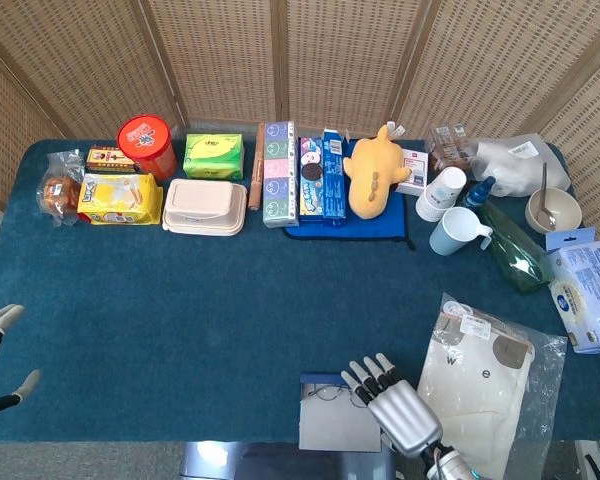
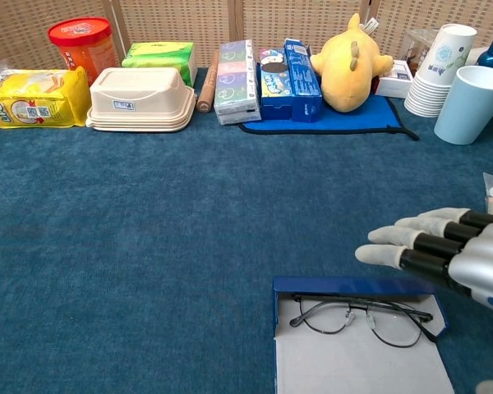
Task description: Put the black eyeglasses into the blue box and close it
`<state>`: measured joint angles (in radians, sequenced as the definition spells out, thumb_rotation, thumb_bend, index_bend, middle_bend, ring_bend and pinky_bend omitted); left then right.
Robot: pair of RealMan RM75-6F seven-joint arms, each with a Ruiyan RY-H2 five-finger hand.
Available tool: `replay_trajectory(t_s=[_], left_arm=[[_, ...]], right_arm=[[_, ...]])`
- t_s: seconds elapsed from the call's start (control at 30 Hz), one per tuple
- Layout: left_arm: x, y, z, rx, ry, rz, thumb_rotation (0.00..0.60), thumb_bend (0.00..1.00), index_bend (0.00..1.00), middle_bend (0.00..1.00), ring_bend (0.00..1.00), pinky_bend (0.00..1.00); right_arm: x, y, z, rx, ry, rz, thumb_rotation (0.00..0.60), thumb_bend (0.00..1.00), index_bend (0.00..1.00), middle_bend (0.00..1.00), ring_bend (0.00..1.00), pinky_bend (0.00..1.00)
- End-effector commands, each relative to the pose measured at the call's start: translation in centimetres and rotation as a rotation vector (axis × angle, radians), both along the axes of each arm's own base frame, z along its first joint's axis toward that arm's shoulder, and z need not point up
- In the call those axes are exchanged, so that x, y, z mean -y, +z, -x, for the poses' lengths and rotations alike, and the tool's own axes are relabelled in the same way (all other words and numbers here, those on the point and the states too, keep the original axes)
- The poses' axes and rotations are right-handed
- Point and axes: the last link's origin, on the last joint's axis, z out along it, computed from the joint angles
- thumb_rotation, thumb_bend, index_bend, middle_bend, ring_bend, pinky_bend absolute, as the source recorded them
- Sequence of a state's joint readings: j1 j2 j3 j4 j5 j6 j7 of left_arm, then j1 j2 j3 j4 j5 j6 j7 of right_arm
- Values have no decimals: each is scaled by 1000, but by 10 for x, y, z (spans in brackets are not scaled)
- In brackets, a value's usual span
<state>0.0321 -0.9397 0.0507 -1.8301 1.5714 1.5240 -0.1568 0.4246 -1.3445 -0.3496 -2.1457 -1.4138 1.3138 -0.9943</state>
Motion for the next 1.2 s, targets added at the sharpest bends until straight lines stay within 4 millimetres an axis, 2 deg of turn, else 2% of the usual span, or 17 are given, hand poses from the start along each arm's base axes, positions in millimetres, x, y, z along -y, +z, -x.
replay_trajectory(t_s=[0.03, 0.63, 1.2], left_arm=[[-3, 0, 2, 16, -6, -4, 588, 282, 66, 100, 80, 0], [-6, 4, 13, 28, -33, -6, 585, 282, 65, 97, 73, 0], [5, 12, 15, 19, -37, -28, 586, 282, 64, 96, 70, 0]], right_arm=[[-7, -3, 4, 4, -4, 26, 495, 185, 0, 24, 0, 104], [-41, -20, 17, 42, -2, 88, 511, 184, 0, 9, 0, 93], [-56, -35, 29, 75, -1, 95, 511, 151, 0, 0, 0, 85]])
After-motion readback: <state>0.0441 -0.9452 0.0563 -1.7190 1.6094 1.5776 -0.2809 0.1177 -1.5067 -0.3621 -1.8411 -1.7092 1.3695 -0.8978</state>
